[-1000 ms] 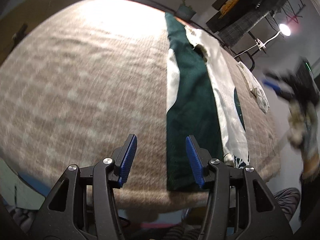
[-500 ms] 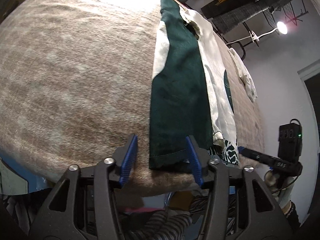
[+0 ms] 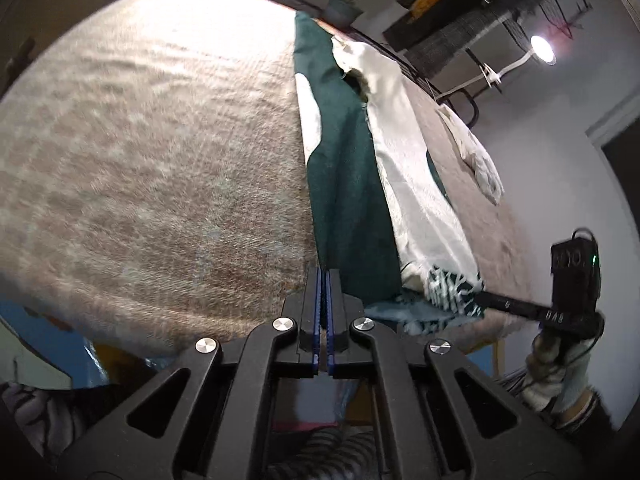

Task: Fold small clothes
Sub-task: 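Move both grippers to the hem and grasp it with both, then lift the hem with both grippers and fold it toward the collar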

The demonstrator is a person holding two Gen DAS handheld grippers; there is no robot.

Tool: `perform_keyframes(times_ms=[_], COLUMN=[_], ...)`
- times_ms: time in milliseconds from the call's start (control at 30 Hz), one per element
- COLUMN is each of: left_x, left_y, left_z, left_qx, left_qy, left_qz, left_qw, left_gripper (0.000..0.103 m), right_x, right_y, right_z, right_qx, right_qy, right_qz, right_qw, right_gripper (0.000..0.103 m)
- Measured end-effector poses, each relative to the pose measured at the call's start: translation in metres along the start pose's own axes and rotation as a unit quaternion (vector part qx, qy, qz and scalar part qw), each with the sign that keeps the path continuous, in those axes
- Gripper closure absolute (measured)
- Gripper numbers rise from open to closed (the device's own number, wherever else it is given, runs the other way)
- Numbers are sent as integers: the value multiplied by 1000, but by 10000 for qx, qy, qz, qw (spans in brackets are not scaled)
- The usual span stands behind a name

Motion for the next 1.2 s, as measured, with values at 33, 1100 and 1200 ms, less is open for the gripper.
perform_keyframes(times_ms=[33,1100,1200], left_x=[1,6,2], left_y=[-1,24,42], left_z=[2,32,24], left_qx=[38,590,474], left_qy=[58,-331,-350], left_qz=[31,-99,-56], left_qw=[10000,9977,9982], left_gripper=[103,103,103], right_x=[-3,-7,-9], right_y=[-2,22,32], right_z=[-1,18,8], right_qx=[4,165,-8], right_qy=[-41,847,983], right_qz=[-10,310,392], right_qw=[10000,9958,9944], right_gripper=[103,103,103])
Point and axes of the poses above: each gripper's, at about its wrist camera, not at the fingertips, and z roughly the way its jaws point, x to its left, y to its top, the point moved 5 cm from there along z, roughly the way its jaws point, and after that the axes turned 11 degrees about x, right-handed, at the moved point
